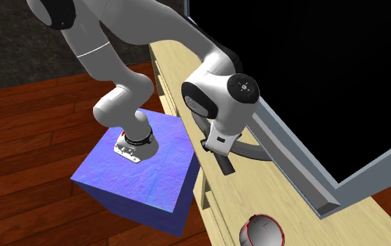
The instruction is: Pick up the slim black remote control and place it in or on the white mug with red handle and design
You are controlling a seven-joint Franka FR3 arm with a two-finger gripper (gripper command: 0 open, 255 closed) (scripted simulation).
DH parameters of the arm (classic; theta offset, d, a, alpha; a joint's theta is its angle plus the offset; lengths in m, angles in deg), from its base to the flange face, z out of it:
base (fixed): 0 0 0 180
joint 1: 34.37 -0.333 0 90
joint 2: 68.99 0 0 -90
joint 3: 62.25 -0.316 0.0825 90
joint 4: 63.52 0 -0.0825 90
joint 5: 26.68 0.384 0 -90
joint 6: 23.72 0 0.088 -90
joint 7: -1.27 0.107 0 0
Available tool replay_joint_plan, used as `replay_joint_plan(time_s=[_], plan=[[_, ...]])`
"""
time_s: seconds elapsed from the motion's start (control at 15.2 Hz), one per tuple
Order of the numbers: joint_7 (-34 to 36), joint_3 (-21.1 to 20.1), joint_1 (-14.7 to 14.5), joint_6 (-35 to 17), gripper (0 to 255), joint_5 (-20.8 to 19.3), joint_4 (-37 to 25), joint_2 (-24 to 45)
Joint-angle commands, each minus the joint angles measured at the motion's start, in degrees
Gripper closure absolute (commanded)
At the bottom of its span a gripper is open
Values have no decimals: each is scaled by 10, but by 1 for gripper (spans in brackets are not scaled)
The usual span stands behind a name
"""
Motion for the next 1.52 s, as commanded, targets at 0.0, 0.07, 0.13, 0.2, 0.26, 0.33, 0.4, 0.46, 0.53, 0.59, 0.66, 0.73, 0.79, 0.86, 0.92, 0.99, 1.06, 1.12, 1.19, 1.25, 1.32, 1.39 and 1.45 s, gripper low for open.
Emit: replay_joint_plan(time_s=[0.0,0.07,0.13,0.2,0.26,0.33,0.4,0.46,0.53,0.59,0.66,0.73,0.79,0.86,0.92,0.99,1.06,1.12,1.19,1.25,1.32,1.39,1.45], plan=[[4,0,0,18,255,-1,-10,-8],[5,0,0,27,255,-2,-15,-12],[6,0,1,35,255,-3,-20,-15],[8,1,1,43,255,-4,-25,-18],[9,1,1,52,255,-4,-31,-21],[10,1,1,60,255,-5,-36,-24],[12,1,1,68,255,-6,-42,-27],[13,1,1,76,255,-6,-48,-30],[14,2,2,85,255,-7,-53,-32],[15,2,2,93,255,-7,-59,-34],[17,2,2,101,255,-8,-65,-36],[18,2,2,109,255,-8,-72,-38],[19,3,2,117,255,-9,-78,-40],[20,3,2,125,255,-9,-84,-42],[22,3,2,133,255,-10,-91,-43],[22,3,2,139,255,-10,-96,-44],[13,10,7,137,255,-15,-111,-26],[4,17,11,136,255,-19,-126,-8],[-5,23,15,135,255,-23,-142,11],[-14,30,18,134,255,-26,-159,29],[-23,36,22,134,255,-29,-176,48],[-32,42,26,134,255,-32,-194,67],[-40,47,29,135,255,-34,-213,86]])
